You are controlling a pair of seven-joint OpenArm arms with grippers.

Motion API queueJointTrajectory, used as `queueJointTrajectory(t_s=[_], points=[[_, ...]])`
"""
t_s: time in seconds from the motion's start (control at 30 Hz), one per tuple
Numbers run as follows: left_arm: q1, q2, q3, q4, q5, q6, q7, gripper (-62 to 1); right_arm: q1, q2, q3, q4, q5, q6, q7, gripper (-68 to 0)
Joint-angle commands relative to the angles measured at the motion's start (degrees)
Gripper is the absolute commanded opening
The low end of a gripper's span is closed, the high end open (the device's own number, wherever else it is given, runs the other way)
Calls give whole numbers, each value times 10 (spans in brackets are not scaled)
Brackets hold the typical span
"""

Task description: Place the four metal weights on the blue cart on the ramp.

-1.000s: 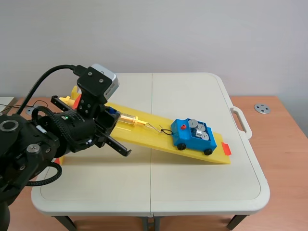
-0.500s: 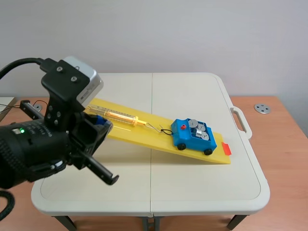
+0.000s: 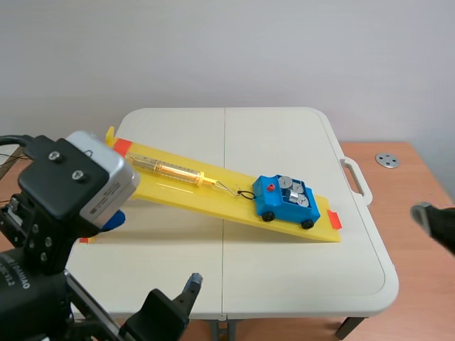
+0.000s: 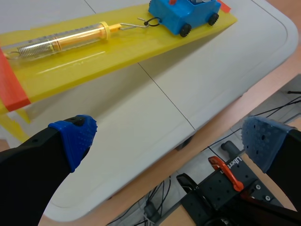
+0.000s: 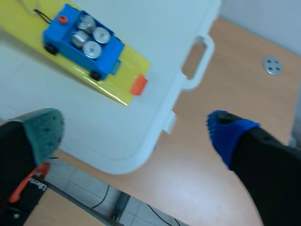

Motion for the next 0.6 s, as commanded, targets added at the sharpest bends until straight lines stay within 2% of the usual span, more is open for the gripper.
queueJointTrajectory(t_s=[0.0, 0.1, 0.27, 0.57], points=[[0, 3, -12, 54, -30, 38, -70, 14, 12, 9, -13, 59, 36, -35, 80, -14], [-1, 3, -12, 54, -26, 47, -70, 14, 11, 4, -35, 59, 27, -57, 84, -14], [-2, 3, -12, 53, -23, 48, -78, 14, 11, -19, -43, 59, 15, -58, 83, -14], [-5, 3, -12, 52, -23, 48, -93, 14, 11, -24, -43, 59, 15, -58, 83, -14]])
